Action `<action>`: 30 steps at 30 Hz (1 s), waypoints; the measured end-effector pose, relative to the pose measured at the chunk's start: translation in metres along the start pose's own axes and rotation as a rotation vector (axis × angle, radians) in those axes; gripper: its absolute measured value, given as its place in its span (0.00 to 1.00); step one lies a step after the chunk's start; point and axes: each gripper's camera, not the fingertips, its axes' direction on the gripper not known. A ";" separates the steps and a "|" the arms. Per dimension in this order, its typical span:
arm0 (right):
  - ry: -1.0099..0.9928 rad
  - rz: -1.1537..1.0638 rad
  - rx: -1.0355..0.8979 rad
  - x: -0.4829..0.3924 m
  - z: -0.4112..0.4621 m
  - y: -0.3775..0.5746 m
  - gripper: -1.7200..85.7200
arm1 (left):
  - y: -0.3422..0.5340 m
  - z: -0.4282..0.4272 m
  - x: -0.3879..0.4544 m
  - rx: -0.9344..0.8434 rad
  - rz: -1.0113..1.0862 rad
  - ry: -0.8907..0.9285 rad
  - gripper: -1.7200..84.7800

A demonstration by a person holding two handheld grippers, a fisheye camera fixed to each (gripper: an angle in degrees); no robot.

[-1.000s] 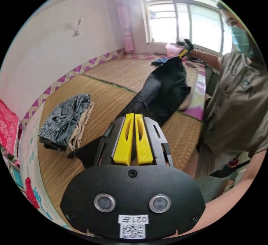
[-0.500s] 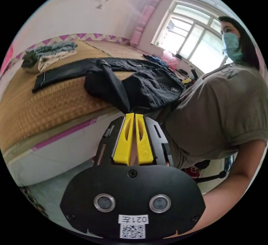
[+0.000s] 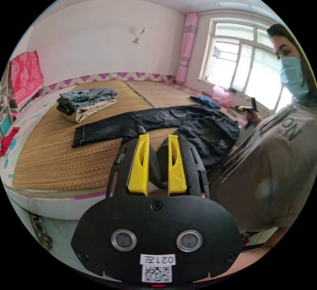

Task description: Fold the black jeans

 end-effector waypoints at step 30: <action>-0.101 0.059 -0.029 0.009 0.078 0.008 0.01 | 0.195 -0.144 -0.239 0.630 -0.648 0.251 0.01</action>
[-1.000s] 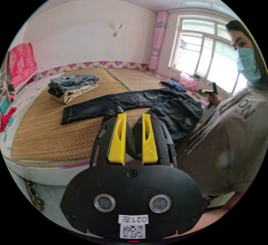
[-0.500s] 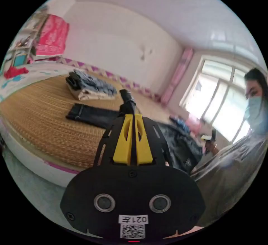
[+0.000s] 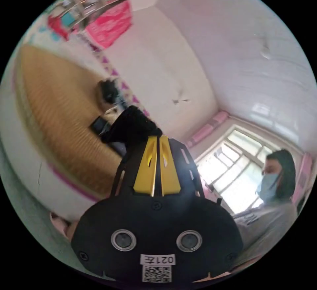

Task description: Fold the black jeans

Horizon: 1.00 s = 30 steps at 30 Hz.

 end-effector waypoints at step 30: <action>0.547 0.007 -0.559 0.139 0.162 -0.293 0.14 | 0.004 0.430 0.007 -0.942 0.512 -0.432 0.11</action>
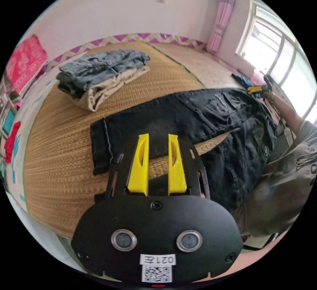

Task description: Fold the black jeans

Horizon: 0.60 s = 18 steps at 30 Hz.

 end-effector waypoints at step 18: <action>0.072 0.079 -0.190 -0.009 -0.008 -0.125 0.09 | -0.180 0.061 0.005 -0.013 -0.288 -0.058 0.01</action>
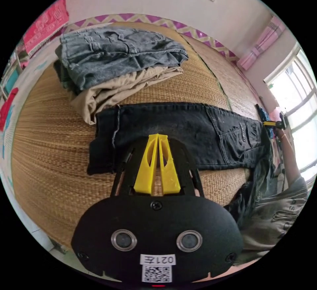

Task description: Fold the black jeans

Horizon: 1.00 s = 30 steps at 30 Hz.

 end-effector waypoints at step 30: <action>0.013 -0.085 0.257 -0.211 -0.024 0.232 0.01 | 0.158 -0.070 0.066 -0.084 0.218 0.196 0.01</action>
